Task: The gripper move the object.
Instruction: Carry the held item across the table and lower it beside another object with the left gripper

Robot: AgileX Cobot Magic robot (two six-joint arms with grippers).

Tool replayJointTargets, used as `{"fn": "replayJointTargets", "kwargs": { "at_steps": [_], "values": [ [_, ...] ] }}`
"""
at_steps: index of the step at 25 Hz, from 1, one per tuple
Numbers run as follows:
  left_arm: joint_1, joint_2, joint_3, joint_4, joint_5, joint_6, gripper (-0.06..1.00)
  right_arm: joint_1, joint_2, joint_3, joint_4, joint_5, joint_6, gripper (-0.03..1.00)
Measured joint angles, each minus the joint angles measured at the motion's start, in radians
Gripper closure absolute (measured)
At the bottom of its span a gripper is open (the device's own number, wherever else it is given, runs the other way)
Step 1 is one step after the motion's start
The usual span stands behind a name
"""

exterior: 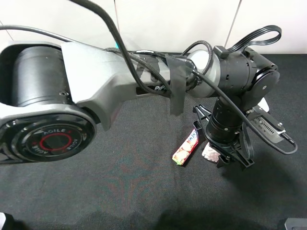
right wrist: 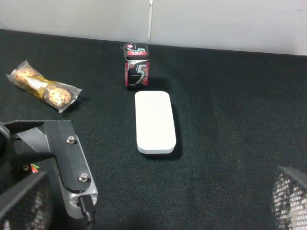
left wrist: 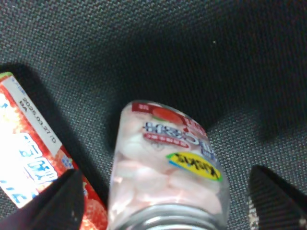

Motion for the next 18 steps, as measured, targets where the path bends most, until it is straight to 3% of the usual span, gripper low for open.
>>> {"fn": "replayJointTargets", "kwargs": {
  "at_steps": [18],
  "values": [
    [0.0, 0.0, -0.059, -0.004, 0.052, 0.0, 0.18, 0.0, 0.0, 0.0, 0.0, 0.0, 0.0, 0.27]
  ]
}}
